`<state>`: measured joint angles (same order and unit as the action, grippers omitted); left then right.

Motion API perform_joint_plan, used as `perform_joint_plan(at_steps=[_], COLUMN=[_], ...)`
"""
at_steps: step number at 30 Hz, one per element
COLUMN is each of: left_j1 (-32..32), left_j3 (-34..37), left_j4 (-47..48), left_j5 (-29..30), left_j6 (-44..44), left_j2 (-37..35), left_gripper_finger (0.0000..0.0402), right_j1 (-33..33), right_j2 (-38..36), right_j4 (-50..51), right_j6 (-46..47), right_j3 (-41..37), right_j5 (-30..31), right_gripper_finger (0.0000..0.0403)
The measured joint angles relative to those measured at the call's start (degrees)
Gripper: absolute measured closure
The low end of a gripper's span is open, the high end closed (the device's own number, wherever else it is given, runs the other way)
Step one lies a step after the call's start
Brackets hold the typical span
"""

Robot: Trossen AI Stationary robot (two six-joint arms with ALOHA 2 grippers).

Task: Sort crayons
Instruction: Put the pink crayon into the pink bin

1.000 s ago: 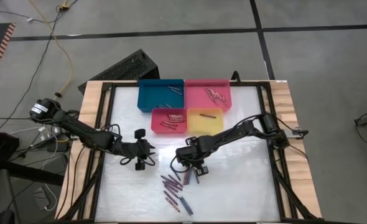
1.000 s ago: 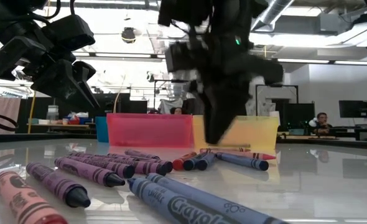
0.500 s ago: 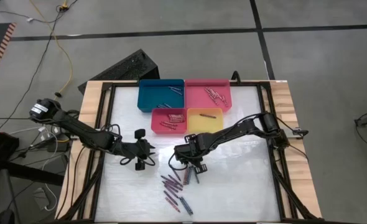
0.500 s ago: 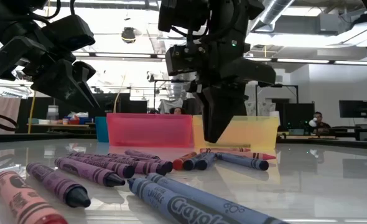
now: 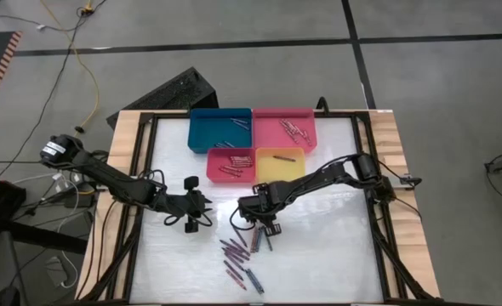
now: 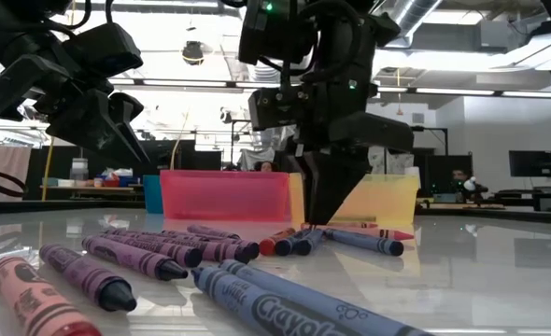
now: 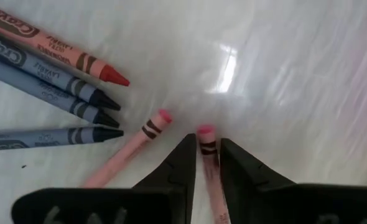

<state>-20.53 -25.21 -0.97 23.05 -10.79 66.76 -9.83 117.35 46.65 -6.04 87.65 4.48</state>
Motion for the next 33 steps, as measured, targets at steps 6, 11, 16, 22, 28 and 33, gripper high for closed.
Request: perform_joint_plan(at_steps=[6,11,16,22,28,33], left_j1=[-0.01,-0.01,0.00,-0.01,0.00,-0.02], left_j3=[0.00,0.00,0.00,0.00,0.00,0.02], left_j4=[0.04,0.04,0.04,0.03,0.02,0.02], left_j5=[-0.02,0.00,0.00,0.01,0.02,0.04], left_j6=[0.00,0.01,0.01,0.01,0.01,0.00], left_j2=[0.00,0.01,0.00,0.01,0.01,0.01], left_gripper_finger=[0.0307,0.0307,0.0307,0.0307,0.0307,0.0307], right_j1=[-0.30,-0.39,-0.39,-1.09,-1.06,-0.71], right_j2=[1.36,1.62,1.62,1.68,-0.31,-3.09], right_j4=[-1.09,-1.10,-1.07,-1.12,-1.14,0.71], right_j6=[1.42,1.96,1.99,2.13,2.10,1.86], right_j3=[-1.83,-1.92,-1.96,-2.02,-2.19,-2.59], right_j5=[2.51,4.65,4.66,4.99,4.85,4.72], right_gripper_finger=[0.0321,0.0324,0.0348,0.0381,0.0395,0.0396])
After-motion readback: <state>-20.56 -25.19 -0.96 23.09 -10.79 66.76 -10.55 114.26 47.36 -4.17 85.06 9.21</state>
